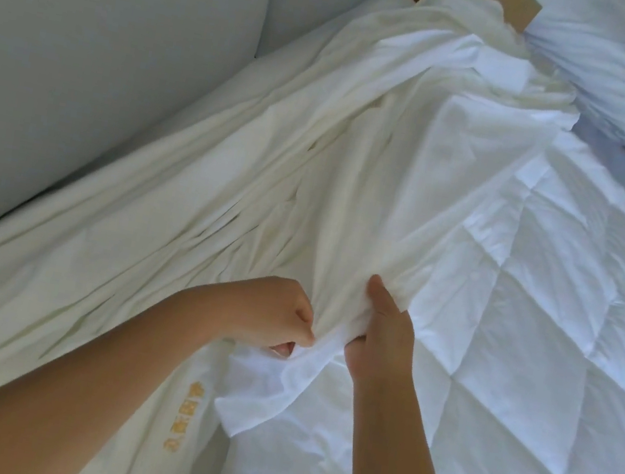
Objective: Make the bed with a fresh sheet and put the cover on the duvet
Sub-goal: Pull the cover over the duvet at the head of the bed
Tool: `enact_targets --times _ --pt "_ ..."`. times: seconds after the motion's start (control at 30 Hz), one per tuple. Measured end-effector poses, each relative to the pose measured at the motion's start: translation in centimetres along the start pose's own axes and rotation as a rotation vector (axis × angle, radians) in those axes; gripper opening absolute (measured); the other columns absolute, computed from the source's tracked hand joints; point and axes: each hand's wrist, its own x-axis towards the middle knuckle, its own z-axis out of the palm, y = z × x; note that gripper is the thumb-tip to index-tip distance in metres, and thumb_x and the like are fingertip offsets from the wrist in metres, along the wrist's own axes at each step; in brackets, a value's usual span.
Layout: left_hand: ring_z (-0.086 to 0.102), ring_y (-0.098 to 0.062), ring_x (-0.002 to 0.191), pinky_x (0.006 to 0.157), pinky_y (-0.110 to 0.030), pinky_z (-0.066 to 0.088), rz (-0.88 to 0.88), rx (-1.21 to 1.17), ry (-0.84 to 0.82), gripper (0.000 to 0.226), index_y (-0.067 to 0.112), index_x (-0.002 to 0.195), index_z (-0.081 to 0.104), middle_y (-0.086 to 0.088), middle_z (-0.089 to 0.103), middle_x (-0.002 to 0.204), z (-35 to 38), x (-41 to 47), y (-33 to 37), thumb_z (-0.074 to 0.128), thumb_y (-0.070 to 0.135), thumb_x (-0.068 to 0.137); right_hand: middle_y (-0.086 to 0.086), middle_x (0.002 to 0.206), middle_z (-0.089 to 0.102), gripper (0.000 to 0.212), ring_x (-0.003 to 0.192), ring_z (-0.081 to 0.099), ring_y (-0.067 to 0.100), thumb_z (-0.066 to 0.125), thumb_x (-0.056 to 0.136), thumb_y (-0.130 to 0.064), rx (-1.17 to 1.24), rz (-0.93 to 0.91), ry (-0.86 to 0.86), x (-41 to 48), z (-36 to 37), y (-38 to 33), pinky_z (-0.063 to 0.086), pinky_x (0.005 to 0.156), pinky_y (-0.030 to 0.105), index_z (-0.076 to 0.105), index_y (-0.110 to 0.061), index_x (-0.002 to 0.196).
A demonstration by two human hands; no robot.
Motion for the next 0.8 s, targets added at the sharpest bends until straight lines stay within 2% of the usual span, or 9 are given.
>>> enact_targets --times 0.1,0.17,0.27,0.33,0.4,0.5,0.57,0.7,0.8 --pt "0.041 -0.009 0.05 0.052 -0.019 0.032 0.046 -0.098 0.124 0.029 0.015 0.052 0.047 0.006 0.048 0.055 0.9 -0.2 0.8 0.059 0.018 0.078 0.013 0.106 0.07 0.048 0.097 0.068 0.026 0.06 0.084 -0.043 -0.08 0.27 -0.316 -1.5 -0.3 -1.2 0.053 0.086 0.041 0.066 -0.006 0.115" --pt "0.043 -0.009 0.056 0.059 -0.023 0.036 0.119 -0.162 0.327 0.031 0.01 0.055 0.047 0.007 0.047 0.066 1.5 -0.5 0.9 0.06 0.018 0.082 0.016 0.106 0.068 0.049 0.098 0.066 0.028 0.063 0.081 -0.043 -0.259 0.284 -0.449 -1.8 -0.6 -1.9 0.05 0.091 0.041 0.068 -0.004 0.11" --pt "0.051 0.002 0.064 0.059 -0.01 0.038 0.247 -0.251 0.567 0.031 0.015 0.058 0.055 0.014 0.053 0.078 2.2 -1.2 1.3 0.055 0.013 0.089 0.018 0.107 0.068 0.031 0.1 0.067 0.03 0.062 0.087 -0.022 -0.371 0.163 -0.361 -1.7 -0.8 -2.4 0.052 0.091 0.04 0.068 0.0 0.107" --pt "0.041 -0.002 0.049 0.047 -0.012 0.031 0.294 -0.331 0.659 0.037 0.017 0.055 0.045 0.013 0.045 0.054 2.8 -1.5 2.1 0.05 0.01 0.091 0.019 0.104 0.07 0.03 0.096 0.069 0.029 0.054 0.094 -0.021 -0.192 0.167 -0.314 -2.0 -0.7 -2.2 0.055 0.082 0.038 0.067 0.002 0.107" --pt "0.029 -0.004 0.044 0.044 -0.016 0.024 0.335 -0.385 0.626 0.044 0.02 0.052 0.032 0.012 0.033 0.044 3.5 -1.7 3.0 0.047 0.007 0.091 0.018 0.092 0.072 0.034 0.084 0.071 0.028 0.047 0.098 -0.025 -0.06 0.196 -0.257 -2.0 -1.1 -1.9 0.057 0.07 0.035 0.067 0.003 0.099" --pt "0.023 -0.004 0.041 0.042 -0.016 0.022 0.314 -0.393 0.357 0.046 0.02 0.051 0.027 0.013 0.025 0.042 5.6 -2.2 4.3 0.042 0.008 0.093 0.006 0.063 0.066 0.04 0.058 0.067 0.019 0.043 0.098 -0.021 0.032 0.168 -0.285 -2.2 -1.5 -2.5 0.053 0.05 0.025 0.071 -0.007 0.073" --pt "0.022 -0.005 0.04 0.041 -0.016 0.022 0.202 -0.393 0.25 0.043 0.02 0.053 0.028 0.011 0.023 0.044 6.2 -2.0 4.5 0.042 0.012 0.093 0.004 0.07 0.068 0.04 0.067 0.069 0.019 0.044 0.098 -0.026 0.088 0.15 -0.326 -2.3 -1.7 -3.0 0.055 0.058 0.027 0.074 -0.011 0.076" --pt "0.023 -0.004 0.039 0.04 -0.016 0.021 0.17 -0.212 0.309 0.039 0.019 0.056 0.028 0.011 0.025 0.046 5.8 -1.4 5.0 0.039 0.017 0.094 0.007 0.099 0.071 0.046 0.104 0.065 0.025 0.049 0.088 -0.052 -0.092 0.12 -0.365 -2.7 -2.2 -2.8 0.052 0.085 0.037 0.069 -0.013 0.102" --pt "0.027 -0.011 0.049 0.047 -0.024 0.024 0.185 -0.073 0.417 0.036 0.015 0.059 0.031 0.003 0.029 0.053 6.1 -1.0 5.2 0.044 0.018 0.092 0.003 0.102 0.071 0.047 0.102 0.067 0.02 0.043 0.092 -0.054 -0.047 0.094 -0.391 -2.8 -2.4 -2.8 0.053 0.083 0.032 0.074 -0.02 0.103"
